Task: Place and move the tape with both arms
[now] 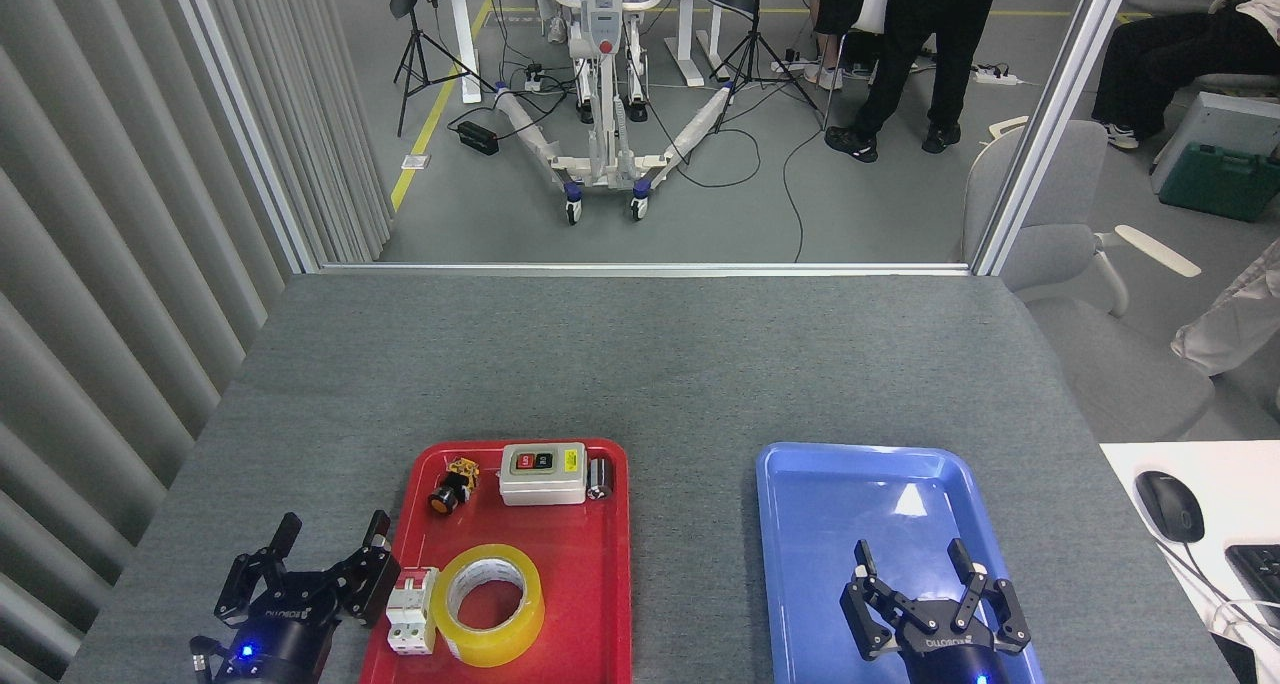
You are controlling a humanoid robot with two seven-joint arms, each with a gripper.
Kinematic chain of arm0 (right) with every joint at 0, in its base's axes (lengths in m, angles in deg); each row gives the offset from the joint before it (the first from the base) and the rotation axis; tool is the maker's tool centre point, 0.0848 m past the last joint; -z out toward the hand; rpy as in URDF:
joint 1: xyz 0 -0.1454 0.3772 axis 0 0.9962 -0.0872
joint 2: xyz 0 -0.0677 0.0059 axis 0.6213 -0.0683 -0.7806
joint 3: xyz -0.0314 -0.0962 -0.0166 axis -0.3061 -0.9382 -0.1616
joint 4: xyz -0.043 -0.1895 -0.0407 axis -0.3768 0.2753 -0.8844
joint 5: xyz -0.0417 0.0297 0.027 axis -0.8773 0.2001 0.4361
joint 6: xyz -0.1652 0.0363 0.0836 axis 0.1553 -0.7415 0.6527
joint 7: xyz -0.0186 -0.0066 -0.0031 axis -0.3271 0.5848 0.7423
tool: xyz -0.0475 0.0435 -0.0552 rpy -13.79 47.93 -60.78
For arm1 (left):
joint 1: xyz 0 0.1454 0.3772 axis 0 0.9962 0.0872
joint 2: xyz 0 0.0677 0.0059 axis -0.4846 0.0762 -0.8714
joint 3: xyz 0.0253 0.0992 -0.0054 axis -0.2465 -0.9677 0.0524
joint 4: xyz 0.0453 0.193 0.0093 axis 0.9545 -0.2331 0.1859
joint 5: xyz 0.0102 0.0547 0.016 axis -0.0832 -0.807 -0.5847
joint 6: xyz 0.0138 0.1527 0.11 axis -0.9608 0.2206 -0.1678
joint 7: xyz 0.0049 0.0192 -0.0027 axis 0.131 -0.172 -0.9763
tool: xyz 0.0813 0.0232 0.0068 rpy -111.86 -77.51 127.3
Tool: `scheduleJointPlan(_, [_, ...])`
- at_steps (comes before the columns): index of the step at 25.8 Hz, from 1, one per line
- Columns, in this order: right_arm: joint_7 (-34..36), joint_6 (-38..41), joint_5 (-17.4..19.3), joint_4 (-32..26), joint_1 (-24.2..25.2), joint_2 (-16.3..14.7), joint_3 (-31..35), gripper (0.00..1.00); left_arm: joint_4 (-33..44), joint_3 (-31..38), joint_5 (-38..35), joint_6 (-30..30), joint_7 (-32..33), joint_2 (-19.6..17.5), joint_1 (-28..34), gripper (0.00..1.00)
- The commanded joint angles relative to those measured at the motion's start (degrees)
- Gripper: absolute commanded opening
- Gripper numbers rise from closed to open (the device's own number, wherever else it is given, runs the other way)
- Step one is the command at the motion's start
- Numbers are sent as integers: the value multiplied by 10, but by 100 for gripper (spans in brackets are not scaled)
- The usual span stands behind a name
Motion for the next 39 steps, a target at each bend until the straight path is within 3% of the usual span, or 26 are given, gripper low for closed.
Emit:
scheduleJointPlan(1, [0,0,0,0,0,0,-1,100,0,0,1,0,-1,0,1,100])
scheduleJointPlan(8, [0,0,-1,-3,2,-2,-1,100,16,2,-1,41,-6,5,7,100])
scheduleJointPlan(30, [9,2,-1,-3,10,-2,2,100,29,2,1,21,-2,-1,2,100])
scheduleJointPlan(35, [8,1,-1,-3,11,-2,2,100,40,2,-1,18,-3,27,-1,100])
scheduleJointPlan(39, [8,1,-2,-3,11,0,1,100,39,-2,3,20,-7,16,2,100])
